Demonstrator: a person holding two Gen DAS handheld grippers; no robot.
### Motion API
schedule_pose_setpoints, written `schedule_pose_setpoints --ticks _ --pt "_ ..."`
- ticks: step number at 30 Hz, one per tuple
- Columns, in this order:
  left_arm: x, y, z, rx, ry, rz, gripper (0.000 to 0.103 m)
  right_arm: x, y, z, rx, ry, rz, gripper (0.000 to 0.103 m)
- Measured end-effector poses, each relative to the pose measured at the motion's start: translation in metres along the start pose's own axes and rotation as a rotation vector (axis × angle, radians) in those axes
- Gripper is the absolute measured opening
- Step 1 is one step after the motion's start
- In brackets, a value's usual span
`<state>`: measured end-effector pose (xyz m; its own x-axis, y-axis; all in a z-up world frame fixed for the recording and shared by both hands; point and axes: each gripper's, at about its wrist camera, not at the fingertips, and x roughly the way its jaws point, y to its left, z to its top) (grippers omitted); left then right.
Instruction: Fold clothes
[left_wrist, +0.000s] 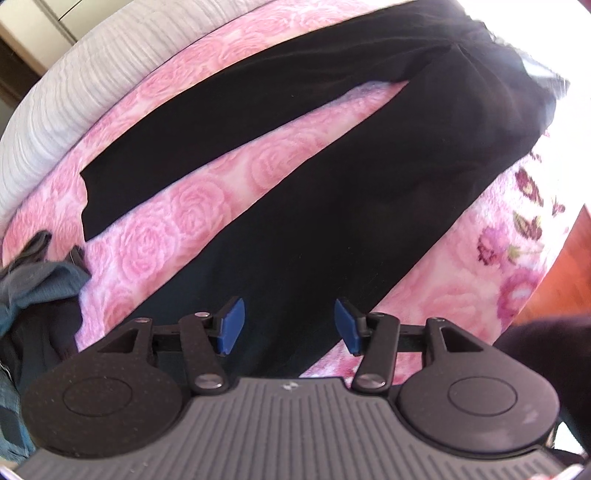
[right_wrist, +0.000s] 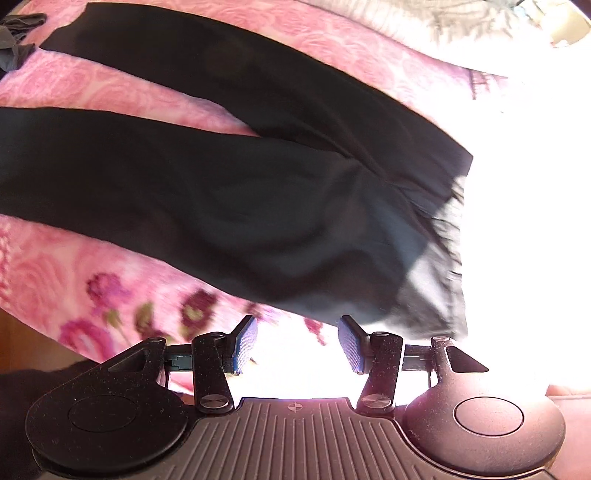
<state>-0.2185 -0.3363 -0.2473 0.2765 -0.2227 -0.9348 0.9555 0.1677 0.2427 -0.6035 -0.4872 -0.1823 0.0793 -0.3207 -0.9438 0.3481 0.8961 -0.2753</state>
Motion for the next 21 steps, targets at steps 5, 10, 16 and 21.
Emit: schedule_pose_setpoints --ticks 5,10,16,21 --pt "-0.003 -0.011 0.009 0.034 0.006 0.029 0.051 0.006 -0.028 -0.027 0.011 0.017 -0.034 0.052" --pt "-0.003 -0.027 0.020 0.031 0.032 0.067 0.051 0.024 -0.054 -0.048 -0.054 0.026 -0.037 0.052" --pt "-0.009 -0.067 0.032 0.022 0.061 0.119 0.055 0.052 -0.090 -0.073 -0.186 -0.011 -0.040 0.052" --pt "-0.004 -0.104 0.035 0.053 0.072 0.156 0.058 0.071 -0.122 -0.103 -0.290 -0.074 -0.038 0.052"
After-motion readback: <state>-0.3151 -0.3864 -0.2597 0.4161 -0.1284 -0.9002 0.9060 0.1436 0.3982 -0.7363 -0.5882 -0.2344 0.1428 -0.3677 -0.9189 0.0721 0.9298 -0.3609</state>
